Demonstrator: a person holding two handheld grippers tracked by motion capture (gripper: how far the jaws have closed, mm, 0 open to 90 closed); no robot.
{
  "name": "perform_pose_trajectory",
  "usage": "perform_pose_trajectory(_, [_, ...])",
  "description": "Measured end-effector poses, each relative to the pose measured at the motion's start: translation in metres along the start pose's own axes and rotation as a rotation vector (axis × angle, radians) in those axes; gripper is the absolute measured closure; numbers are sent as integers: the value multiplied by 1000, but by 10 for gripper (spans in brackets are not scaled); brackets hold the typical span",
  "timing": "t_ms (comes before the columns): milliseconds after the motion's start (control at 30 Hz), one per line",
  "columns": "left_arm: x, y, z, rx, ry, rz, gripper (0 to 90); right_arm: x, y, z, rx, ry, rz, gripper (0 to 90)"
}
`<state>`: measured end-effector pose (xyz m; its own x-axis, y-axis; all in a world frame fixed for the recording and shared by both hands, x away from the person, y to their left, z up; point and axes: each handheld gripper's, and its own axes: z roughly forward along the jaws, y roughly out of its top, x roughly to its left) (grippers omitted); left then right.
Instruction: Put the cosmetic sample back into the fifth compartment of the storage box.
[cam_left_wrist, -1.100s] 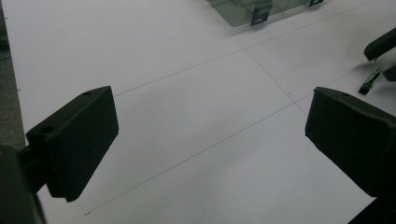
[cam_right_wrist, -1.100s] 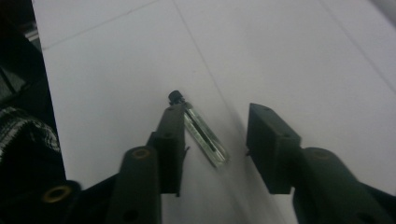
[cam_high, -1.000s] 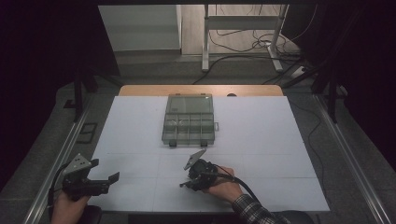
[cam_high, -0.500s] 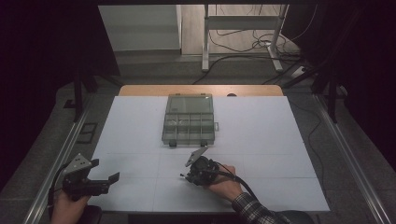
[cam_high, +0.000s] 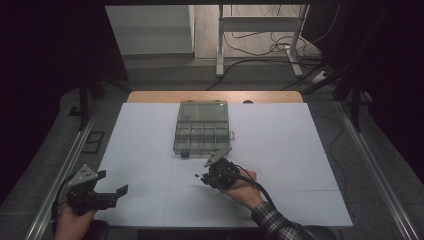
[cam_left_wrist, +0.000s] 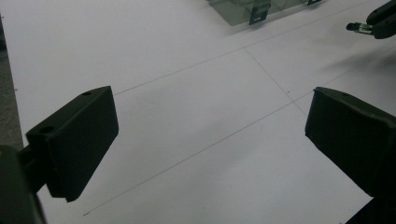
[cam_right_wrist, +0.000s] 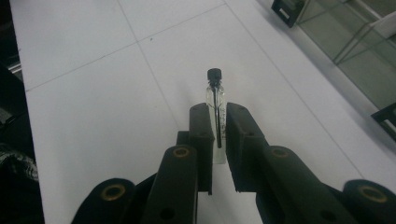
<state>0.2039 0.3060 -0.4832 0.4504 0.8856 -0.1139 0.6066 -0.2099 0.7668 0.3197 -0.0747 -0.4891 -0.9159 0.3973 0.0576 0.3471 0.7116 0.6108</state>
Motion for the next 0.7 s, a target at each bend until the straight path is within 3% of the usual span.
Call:
perform_pose_trajectory(267, [0, 0, 0, -1, -1, -3, 34, -12, 7, 0, -32, -21, 36, 805])
perform_pose_trajectory(700, [0, 0, 0, 1, -2, -3, 34, -24, 19, 5, -65, -34, 49, 805])
